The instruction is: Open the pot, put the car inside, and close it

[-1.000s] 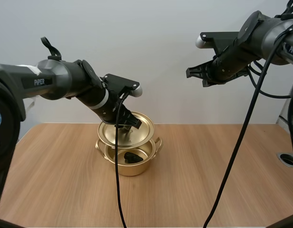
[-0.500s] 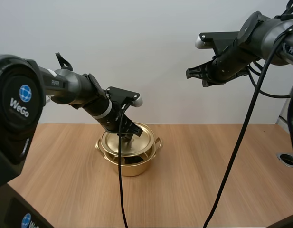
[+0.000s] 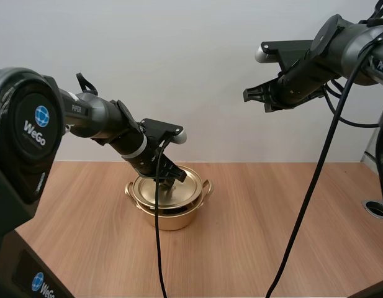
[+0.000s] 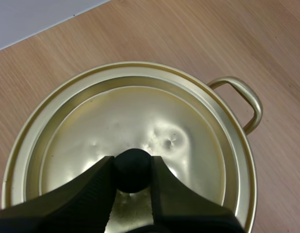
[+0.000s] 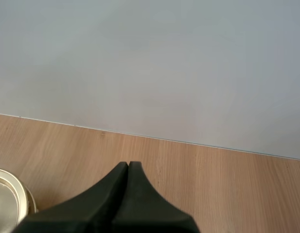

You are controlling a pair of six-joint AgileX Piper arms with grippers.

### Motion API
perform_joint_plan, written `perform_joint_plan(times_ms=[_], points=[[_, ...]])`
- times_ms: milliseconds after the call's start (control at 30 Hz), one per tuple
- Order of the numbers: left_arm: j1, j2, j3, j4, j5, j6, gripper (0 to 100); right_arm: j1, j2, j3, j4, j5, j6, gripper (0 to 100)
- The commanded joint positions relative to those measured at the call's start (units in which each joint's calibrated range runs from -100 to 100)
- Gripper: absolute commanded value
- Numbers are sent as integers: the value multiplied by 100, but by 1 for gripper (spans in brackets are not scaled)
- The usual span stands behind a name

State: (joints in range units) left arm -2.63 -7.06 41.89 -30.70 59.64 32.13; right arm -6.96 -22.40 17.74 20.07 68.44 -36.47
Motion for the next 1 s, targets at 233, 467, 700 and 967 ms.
perform_joint_plan(times_ms=[233, 467, 700, 967], points=[[0, 10, 4, 2, 197, 3, 0, 1, -6, 7, 29, -2, -6, 0], [0, 59, 4, -41, 316, 3, 0, 1, -6, 7, 29, -2, -6, 0], [0, 201, 4, -138, 435, 117, 13, 1, -6, -7, 109, 20, -42, 0], [0, 189, 4, -168, 358, 117, 56, 1, -6, -7, 134, 20, -61, 0]])
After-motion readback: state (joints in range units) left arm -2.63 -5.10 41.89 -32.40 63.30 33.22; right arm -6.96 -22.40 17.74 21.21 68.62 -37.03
